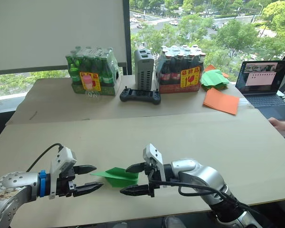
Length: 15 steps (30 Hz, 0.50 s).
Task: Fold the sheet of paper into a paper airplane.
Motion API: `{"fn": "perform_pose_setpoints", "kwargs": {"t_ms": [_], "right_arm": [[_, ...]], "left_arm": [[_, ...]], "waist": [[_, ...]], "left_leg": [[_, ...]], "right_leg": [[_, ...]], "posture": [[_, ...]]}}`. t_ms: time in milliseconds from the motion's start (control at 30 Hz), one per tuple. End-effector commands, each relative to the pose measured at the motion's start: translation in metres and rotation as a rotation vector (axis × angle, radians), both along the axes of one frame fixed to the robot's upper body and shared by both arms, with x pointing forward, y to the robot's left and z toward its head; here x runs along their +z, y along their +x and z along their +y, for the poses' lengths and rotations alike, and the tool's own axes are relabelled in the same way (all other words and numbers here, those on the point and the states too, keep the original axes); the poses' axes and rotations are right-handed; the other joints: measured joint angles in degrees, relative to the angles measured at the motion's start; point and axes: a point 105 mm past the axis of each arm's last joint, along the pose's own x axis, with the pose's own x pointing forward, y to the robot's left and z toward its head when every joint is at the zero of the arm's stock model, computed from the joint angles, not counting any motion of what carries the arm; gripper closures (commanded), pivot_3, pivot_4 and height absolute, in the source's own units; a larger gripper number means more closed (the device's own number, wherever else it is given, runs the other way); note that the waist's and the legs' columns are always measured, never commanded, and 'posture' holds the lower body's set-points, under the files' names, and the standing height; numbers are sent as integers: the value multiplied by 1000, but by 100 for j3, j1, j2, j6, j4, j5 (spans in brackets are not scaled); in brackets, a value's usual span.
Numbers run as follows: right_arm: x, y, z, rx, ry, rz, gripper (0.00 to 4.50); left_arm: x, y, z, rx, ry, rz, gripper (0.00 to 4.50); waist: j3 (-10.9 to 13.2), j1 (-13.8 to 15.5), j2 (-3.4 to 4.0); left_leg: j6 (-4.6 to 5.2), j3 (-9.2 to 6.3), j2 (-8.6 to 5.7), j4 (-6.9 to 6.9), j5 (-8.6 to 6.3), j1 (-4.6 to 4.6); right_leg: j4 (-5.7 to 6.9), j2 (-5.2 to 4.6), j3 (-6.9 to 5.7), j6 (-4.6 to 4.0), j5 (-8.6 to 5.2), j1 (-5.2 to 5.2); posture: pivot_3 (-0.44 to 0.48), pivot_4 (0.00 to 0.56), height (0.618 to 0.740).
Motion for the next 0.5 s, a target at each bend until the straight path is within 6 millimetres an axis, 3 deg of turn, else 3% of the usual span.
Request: {"fn": "perform_pose_setpoints", "kwargs": {"t_ms": [33,233,433,500], "right_arm": [[5,9,-1,-29,11,-53,0],[9,16,-3,-66,20,-90,0],[40,14,-6,-84,82,-252,0],[40,14,-7,-99,41,-343,0]], "left_arm": [[9,1,-4,-19,-5,-38,649],[10,4,-7,-19,-12,-47,649],[10,5,-8,-20,-13,-54,649],[10,4,-8,-23,-9,-55,649]], "waist": [[0,-1,0],[0,-1,0],[0,-2,0],[0,-7,0]], "left_leg": [[0,0,0,0,0,0],[0,0,0,1,0,0],[-2,1,-1,1,1,-1],[-3,1,0,0,2,-1]], "right_leg": [[0,0,0,0,0,0],[2,0,0,0,0,0],[4,0,2,0,0,-2],[3,0,2,0,0,-2]], "posture": [[0,150,696],[0,150,696],[0,150,696],[0,150,696]]}}
